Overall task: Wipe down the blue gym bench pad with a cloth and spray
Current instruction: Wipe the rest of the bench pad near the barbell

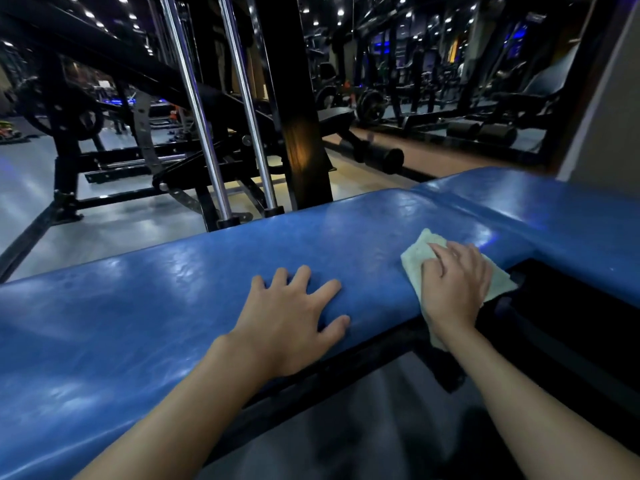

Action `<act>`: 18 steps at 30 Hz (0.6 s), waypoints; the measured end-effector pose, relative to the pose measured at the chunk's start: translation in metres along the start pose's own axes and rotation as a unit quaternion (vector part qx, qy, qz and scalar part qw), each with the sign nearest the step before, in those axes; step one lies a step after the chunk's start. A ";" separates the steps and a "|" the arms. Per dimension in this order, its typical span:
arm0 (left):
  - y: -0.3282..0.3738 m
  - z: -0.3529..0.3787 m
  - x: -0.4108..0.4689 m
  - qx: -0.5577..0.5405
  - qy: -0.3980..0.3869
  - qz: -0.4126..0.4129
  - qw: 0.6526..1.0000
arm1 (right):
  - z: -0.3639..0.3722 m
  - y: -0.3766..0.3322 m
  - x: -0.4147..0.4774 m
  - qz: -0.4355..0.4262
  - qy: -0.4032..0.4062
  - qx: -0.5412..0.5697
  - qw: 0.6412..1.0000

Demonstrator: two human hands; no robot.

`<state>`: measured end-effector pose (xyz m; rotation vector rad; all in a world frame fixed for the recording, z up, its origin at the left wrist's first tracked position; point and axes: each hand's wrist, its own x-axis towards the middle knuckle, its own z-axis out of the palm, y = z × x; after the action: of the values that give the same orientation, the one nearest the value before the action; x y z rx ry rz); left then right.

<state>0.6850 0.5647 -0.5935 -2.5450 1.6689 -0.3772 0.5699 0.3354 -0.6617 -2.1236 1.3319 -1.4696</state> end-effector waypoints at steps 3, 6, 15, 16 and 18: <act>0.012 -0.001 0.016 -0.017 0.028 0.008 0.999 | 0.004 -0.017 -0.024 0.026 0.026 0.025 0.999; 0.029 0.001 0.037 -0.057 0.039 0.043 0.997 | 0.000 -0.009 -0.022 -0.016 0.014 0.032 0.999; 0.083 0.003 0.125 -0.061 0.071 0.080 0.992 | -0.016 0.072 0.089 0.078 -0.073 -0.107 0.989; 0.090 0.003 0.133 -0.070 0.073 0.081 0.992 | -0.020 0.073 0.093 0.086 -0.090 -0.147 0.981; 0.102 0.004 0.143 -0.080 0.034 0.080 0.993 | -0.028 0.070 0.095 0.085 -0.112 -0.184 0.973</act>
<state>0.6494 0.3930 -0.5940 -2.5082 1.9872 -0.3348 0.5166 0.2302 -0.6335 -2.2363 1.7516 -0.9401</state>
